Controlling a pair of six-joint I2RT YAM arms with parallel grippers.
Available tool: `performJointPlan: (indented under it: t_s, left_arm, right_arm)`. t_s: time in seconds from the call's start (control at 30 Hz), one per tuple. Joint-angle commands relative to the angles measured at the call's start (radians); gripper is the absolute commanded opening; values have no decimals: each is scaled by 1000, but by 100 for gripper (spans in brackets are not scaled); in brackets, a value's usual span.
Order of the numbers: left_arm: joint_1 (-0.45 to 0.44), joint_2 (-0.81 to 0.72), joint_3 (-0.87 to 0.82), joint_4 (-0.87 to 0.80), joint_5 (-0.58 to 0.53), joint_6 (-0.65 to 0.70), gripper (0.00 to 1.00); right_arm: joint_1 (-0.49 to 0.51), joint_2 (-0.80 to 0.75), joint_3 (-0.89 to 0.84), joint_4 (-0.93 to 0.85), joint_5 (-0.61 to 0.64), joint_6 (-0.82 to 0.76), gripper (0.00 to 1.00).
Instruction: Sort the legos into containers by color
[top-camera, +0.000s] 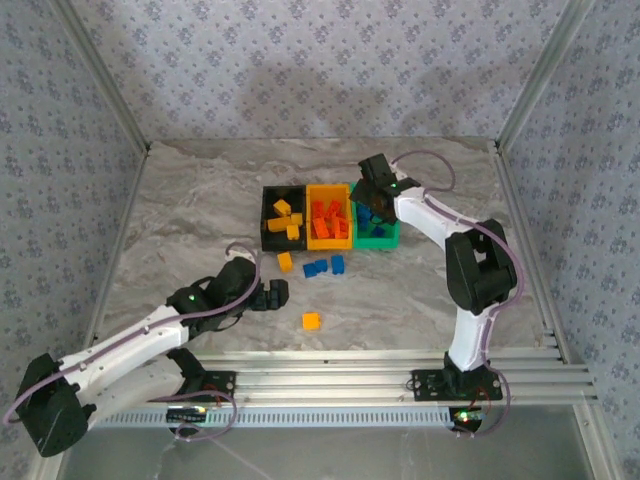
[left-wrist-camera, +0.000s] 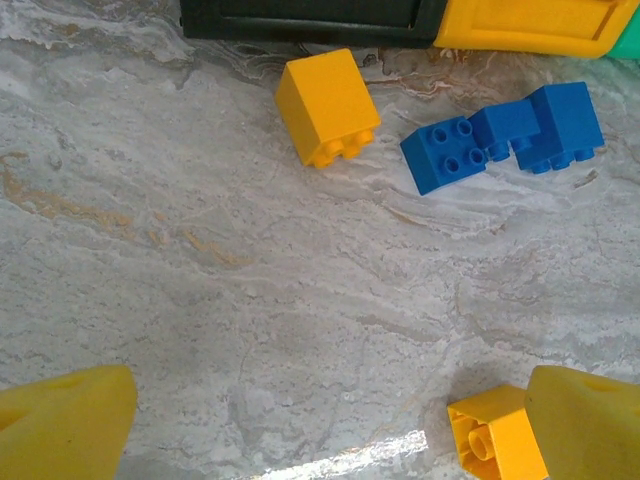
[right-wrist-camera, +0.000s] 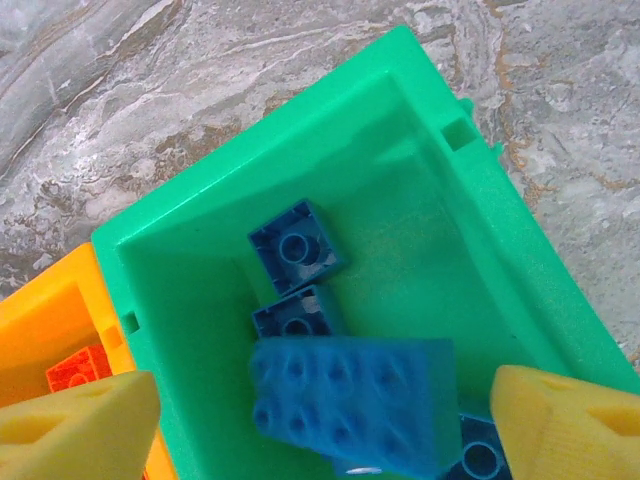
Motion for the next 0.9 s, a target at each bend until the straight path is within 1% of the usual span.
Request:
performJointPlan:
  t_s: [0.0, 0.03, 0.17, 0.2, 0.3, 0.37, 0.47, 0.7, 0.8, 0.87]
  left_arm:
    - [4, 15, 38, -18, 21, 25, 100]
    - [4, 22, 41, -19, 26, 30, 100]
    - [-12, 85, 73, -24, 104, 73, 100]
    - [-36, 112, 91, -31, 109, 85, 100]
    - [-145, 220, 150, -60, 81, 107, 100]
    - [-216, 306, 193, -81, 65, 112, 99]
    - [-285, 407, 231, -98, 48, 114, 97]
    - [-341, 568, 287, -95, 52, 104, 94]
    - [-347, 624, 304, -88, 61, 104, 88]
    - [-346, 654, 318, -86, 60, 109, 86]
  right_arm:
    - [5, -18, 29, -5, -5, 40, 91]
    - [9, -35, 19, -2, -8, 38, 91]
    - [37, -135, -85, 54, -21, 21, 91]
    - [49, -161, -115, 67, -20, 14, 91]
    - [81, -236, -210, 92, -29, -7, 91]
    - [97, -292, -308, 118, -32, -21, 91]
    - [119, -374, -404, 140, -30, -39, 91]
    - [156, -569, -514, 131, 22, -89, 91]
    - [156, -643, -545, 129, 27, -92, 91]
    - [158, -681, -561, 129, 31, -95, 92]
